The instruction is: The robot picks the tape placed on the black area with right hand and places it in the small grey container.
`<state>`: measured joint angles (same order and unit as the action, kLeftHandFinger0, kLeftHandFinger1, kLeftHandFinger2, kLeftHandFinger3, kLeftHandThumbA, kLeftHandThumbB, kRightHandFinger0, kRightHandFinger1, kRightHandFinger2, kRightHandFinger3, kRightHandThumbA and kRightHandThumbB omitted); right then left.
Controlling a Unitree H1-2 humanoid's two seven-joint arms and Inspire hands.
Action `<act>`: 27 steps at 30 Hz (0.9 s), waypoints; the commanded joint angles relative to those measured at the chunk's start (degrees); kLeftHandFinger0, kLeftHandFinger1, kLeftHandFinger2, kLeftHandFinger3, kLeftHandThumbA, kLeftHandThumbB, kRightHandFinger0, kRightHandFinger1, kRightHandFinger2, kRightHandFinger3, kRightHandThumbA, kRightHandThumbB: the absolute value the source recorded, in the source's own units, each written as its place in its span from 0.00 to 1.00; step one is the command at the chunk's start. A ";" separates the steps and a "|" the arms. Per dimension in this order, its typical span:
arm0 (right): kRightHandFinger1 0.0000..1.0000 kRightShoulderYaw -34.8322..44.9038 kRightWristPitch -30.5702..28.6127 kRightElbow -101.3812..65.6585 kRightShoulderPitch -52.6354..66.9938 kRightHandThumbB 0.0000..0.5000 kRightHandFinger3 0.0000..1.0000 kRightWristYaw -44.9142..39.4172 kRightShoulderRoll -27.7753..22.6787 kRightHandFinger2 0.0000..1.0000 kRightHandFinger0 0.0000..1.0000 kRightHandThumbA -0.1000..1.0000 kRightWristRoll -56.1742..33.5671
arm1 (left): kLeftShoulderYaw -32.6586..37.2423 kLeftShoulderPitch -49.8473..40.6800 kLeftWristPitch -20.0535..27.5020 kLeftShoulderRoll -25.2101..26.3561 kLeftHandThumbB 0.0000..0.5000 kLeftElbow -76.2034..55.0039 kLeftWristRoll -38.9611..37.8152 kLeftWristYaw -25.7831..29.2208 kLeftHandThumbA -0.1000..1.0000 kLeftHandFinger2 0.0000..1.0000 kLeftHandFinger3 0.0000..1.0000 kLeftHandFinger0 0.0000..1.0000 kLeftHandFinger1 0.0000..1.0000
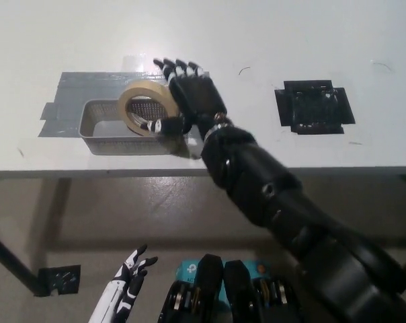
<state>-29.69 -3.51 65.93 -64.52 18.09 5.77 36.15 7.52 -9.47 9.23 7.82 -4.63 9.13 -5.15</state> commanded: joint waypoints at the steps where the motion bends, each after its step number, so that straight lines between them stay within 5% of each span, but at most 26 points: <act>1: 1.00 3.51 1.70 -34.06 5.93 1.00 1.00 -23.97 -10.64 1.00 1.00 1.00 -11.83 | -1.30 0.83 1.44 1.15 0.25 -0.37 -1.67 -0.37 1.00 0.94 1.00 0.96 1.00; 8: 1.00 9.11 8.78 -63.47 18.30 1.00 1.00 -33.84 -21.62 1.00 1.00 1.00 -30.26 | -2.61 1.24 1.52 0.66 0.36 0.17 -3.12 0.40 1.00 1.00 1.00 1.00 1.00; 13: 1.00 16.99 10.95 -81.66 32.37 1.00 1.00 -29.10 -27.68 1.00 1.00 1.00 -41.91 | -2.83 2.62 0.56 0.73 0.41 0.36 -2.44 0.56 1.00 1.00 1.00 1.00 1.00; 16: 1.00 21.50 5.61 -87.61 41.44 0.87 1.00 -23.58 -29.38 1.00 1.00 1.00 -48.21 | -3.74 3.49 -1.08 0.69 0.42 -0.05 -5.59 -0.38 1.00 1.00 1.00 1.00 1.00; 19: 1.00 23.06 3.13 -92.90 51.42 0.93 1.00 -20.35 -30.38 1.00 1.00 1.00 -52.14 | -4.09 3.68 -1.16 0.49 0.40 0.31 -6.56 -0.53 1.00 1.00 1.00 1.00 1.00; 27: 1.00 18.82 -6.87 -90.61 68.03 0.78 1.00 -16.74 -26.55 1.00 1.00 1.00 -45.98 | -4.52 2.16 -0.73 -0.06 0.38 1.32 -7.56 -0.70 1.00 1.00 1.00 1.00 1.00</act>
<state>-17.88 -1.44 4.76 -11.58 5.42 -17.38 16.93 5.72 -8.19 8.17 7.77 -2.92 8.22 -5.14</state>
